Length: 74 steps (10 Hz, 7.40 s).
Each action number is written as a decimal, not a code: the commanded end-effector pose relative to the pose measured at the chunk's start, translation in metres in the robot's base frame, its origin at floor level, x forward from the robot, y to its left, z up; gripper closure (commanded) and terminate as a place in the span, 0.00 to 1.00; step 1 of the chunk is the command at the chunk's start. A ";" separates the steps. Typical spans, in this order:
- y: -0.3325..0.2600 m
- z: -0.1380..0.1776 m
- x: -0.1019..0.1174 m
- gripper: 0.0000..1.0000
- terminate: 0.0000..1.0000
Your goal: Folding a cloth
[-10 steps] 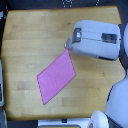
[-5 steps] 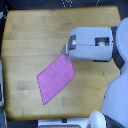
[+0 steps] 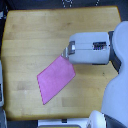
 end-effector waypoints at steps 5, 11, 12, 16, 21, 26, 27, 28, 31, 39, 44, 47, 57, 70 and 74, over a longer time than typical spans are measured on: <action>0.006 -0.028 -0.019 0.00 0.00; 0.008 -0.043 -0.033 1.00 0.00; 0.008 -0.044 -0.033 1.00 0.00; 0.005 -0.041 -0.028 1.00 0.00; 0.003 -0.033 -0.030 1.00 0.00; -0.030 -0.008 -0.017 1.00 0.00; -0.042 0.003 -0.015 1.00 0.00; -0.044 0.011 -0.014 1.00 0.00; -0.031 0.049 0.010 1.00 0.00; 0.132 0.072 -0.033 1.00 0.00; 0.150 0.065 -0.087 1.00 0.00; 0.164 0.050 -0.093 1.00 0.00; 0.172 0.041 -0.082 0.00 0.00; 0.159 0.057 -0.086 0.00 0.00; 0.109 0.119 -0.014 0.00 0.00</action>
